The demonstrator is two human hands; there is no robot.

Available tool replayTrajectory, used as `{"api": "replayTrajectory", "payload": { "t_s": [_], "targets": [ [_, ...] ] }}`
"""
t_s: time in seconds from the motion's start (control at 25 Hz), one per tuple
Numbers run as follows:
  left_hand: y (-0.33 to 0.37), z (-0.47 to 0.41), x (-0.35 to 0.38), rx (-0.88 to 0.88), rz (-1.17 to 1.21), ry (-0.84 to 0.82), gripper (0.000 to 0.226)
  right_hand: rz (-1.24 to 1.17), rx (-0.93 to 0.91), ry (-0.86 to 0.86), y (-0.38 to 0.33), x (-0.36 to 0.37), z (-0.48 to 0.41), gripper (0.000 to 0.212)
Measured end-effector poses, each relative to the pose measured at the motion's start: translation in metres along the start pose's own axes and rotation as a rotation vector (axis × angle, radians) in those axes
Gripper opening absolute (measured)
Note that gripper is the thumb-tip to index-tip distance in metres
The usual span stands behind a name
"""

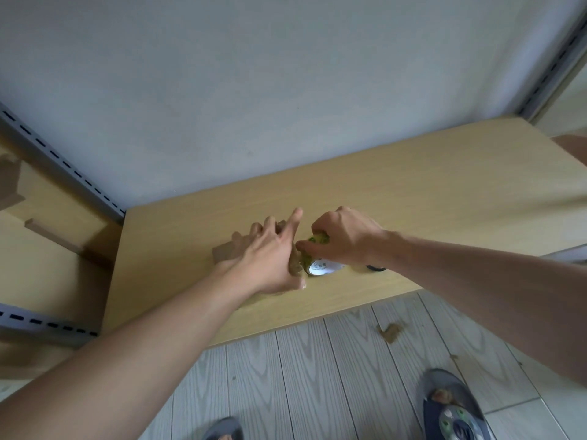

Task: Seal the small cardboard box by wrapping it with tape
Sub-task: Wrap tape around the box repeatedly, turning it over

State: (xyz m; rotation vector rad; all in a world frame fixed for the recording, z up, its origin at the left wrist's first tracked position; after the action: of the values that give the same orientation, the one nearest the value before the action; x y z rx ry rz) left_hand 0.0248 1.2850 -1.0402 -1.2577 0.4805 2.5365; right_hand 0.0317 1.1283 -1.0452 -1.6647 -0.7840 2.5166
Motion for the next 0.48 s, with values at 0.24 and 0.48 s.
{"api": "replayTrajectory", "payload": {
  "t_s": [0.24,0.48],
  "targets": [
    [-0.024,0.021,-0.012,0.312,0.522,0.348,0.111,-0.768,-0.125,0.302,-0.004,-0.067,0.018,0.060],
    [-0.035,0.038,0.014,0.374,0.605,0.295,0.101,-0.759,-0.323,0.017,-0.051,-0.056,0.022,0.065]
  ]
}}
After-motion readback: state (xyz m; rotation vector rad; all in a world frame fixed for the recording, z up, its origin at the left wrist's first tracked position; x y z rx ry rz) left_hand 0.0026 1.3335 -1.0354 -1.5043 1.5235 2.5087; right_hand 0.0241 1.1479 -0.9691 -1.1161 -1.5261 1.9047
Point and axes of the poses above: each hand's wrist, its own z-axis away from the middle knuckle, its own x-axis out of the palm, y = z × x, the point moved 3 cm from there along -z, towards the middle knuckle, and after that the axes turned 14 degrees about -y, right-handed, at the moved point
